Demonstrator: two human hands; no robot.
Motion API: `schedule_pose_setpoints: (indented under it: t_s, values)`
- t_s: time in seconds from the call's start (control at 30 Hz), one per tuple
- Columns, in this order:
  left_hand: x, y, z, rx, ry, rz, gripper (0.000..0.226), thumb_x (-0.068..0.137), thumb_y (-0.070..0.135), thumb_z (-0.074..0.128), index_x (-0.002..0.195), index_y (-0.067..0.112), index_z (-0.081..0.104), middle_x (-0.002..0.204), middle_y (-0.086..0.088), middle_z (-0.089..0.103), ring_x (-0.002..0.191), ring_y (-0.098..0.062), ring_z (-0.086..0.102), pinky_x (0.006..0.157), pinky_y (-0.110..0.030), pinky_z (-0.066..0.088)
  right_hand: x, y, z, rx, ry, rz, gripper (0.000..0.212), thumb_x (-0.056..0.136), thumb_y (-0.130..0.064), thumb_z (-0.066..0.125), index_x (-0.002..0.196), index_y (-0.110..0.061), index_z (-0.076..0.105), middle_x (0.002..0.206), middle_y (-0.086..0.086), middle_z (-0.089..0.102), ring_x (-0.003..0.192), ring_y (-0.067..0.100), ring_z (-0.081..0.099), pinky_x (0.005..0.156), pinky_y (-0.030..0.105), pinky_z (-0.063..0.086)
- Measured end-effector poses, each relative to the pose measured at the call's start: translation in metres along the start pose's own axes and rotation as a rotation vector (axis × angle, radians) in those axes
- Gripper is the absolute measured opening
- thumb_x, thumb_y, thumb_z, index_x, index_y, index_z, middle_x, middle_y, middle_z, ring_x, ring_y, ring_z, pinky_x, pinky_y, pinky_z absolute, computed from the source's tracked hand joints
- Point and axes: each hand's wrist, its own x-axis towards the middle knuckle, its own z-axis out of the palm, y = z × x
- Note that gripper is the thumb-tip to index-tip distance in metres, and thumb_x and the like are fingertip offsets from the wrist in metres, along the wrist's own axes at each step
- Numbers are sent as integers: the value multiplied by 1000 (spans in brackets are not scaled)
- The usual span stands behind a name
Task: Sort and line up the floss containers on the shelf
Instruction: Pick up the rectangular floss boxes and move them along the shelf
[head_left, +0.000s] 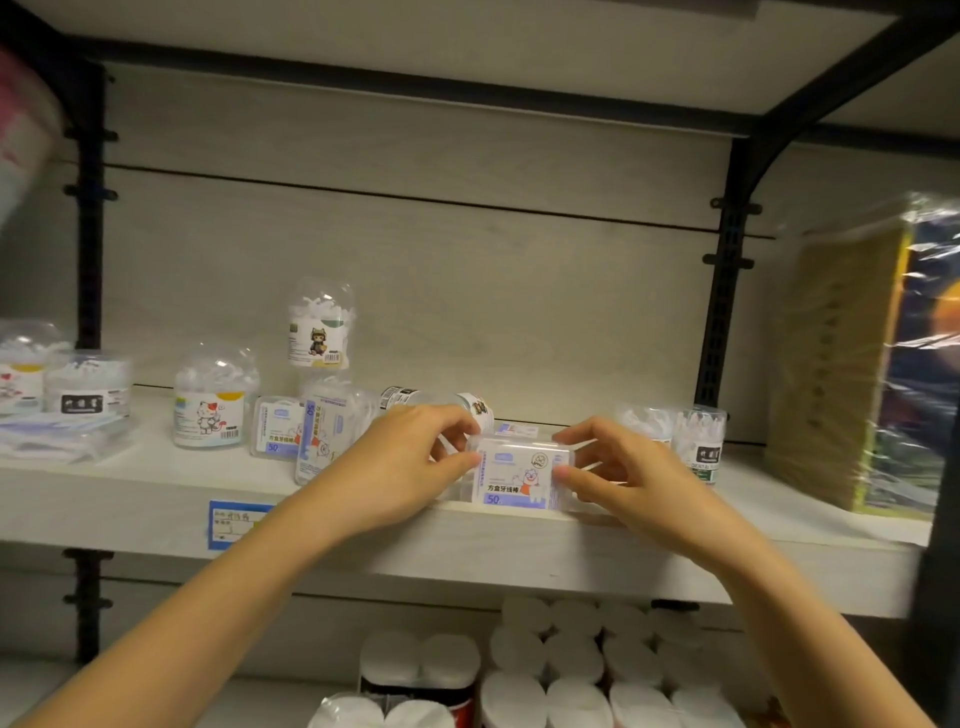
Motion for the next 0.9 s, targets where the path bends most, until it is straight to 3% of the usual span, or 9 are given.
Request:
schedule_pose_setpoints:
  t_s: [0.2,0.27,0.37,0.53,0.67,0.77,0.9]
  values:
    - [-3,4,2,109,28,17,31,92,33,48,121,24,54,111,10,58,91,-6,53,84,-20,44,13,-7,-16,72,-94,74,24,93,-34,48,106,-20,64,105,-3,70,97,10,65,89,30,52]
    - [-6,3,2,113,59,25,32,92,35,47,122,25,52,115,11,57,92,-5,53,85,-20,44,33,-8,-24,63,-50,98,28,95,-30,45,107,-14,65,108,0,69,101,14,64,92,31,51]
    - [-10,3,2,104,69,45,32,93,35,46,123,26,51,117,12,56,99,-5,52,89,-22,43,77,-4,-23,-146,-52,92,30,93,-25,53,117,-12,62,116,7,66,106,23,62,97,37,48]
    - [-5,1,6,39,2,33,36,93,36,46,129,30,47,121,13,53,105,-4,51,95,-24,43,130,11,8,-563,-354,254,62,90,-41,53,140,-7,36,145,7,42,130,24,43,106,33,33]
    - [-3,-6,10,-11,-13,29,36,92,37,47,127,32,48,120,15,53,104,-3,52,96,-29,45,148,28,23,-648,-474,266,39,94,-26,45,123,-2,50,128,15,56,98,22,51,85,33,40]
    - [-3,-8,10,-38,-17,31,34,92,35,47,126,32,48,116,16,54,101,-1,54,92,-23,47,149,29,23,-622,-466,268,37,92,-23,47,123,-2,52,126,13,58,95,21,50,86,33,41]
    - [0,-9,12,-119,-7,15,27,91,30,51,119,30,52,111,12,57,94,-2,57,78,-15,47,138,19,8,-588,-305,209,59,83,-41,63,131,-10,46,133,7,52,115,25,51,95,32,39]
